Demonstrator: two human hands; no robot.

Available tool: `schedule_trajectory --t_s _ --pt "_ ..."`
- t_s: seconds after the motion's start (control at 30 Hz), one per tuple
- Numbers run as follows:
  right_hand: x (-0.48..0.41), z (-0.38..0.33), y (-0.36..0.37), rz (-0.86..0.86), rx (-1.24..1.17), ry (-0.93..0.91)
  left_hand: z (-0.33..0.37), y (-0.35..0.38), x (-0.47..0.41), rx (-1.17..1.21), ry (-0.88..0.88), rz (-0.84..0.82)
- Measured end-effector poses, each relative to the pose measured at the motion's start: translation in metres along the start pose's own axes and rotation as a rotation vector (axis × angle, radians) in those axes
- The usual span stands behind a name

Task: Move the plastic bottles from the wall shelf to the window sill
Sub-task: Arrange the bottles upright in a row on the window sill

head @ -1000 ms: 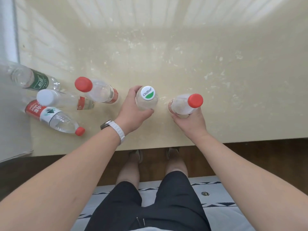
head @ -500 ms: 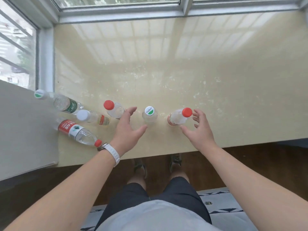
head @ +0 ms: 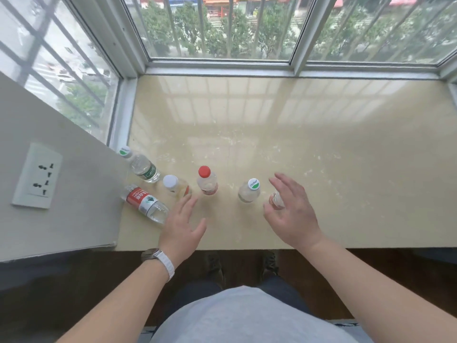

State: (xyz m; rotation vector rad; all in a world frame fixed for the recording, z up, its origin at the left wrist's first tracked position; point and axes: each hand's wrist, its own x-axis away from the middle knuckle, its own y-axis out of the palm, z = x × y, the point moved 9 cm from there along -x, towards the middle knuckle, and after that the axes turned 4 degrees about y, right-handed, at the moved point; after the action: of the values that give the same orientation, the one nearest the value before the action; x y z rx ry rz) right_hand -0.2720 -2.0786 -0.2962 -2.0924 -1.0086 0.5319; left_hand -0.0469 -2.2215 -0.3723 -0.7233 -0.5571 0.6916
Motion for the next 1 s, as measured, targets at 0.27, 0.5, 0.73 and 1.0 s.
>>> schedule_trajectory --t_s 0.27,0.5,0.73,1.0 --pt "0.01 -0.049 0.088 -0.293 0.278 -0.111 -0.045 -0.031 0.009 -0.3 0.002 0.048" --pt "0.01 -0.049 0.145 -0.494 0.449 -0.016 -0.082 -0.033 -0.007 -0.372 -0.071 -0.002" --pt "-0.01 -0.032 0.18 -0.496 0.341 0.2 -0.109 -0.023 -0.024 -0.305 -0.128 0.002" --pt "-0.042 -0.003 0.204 -0.372 -0.048 0.462 -0.125 -0.001 -0.055 0.081 -0.277 0.05"
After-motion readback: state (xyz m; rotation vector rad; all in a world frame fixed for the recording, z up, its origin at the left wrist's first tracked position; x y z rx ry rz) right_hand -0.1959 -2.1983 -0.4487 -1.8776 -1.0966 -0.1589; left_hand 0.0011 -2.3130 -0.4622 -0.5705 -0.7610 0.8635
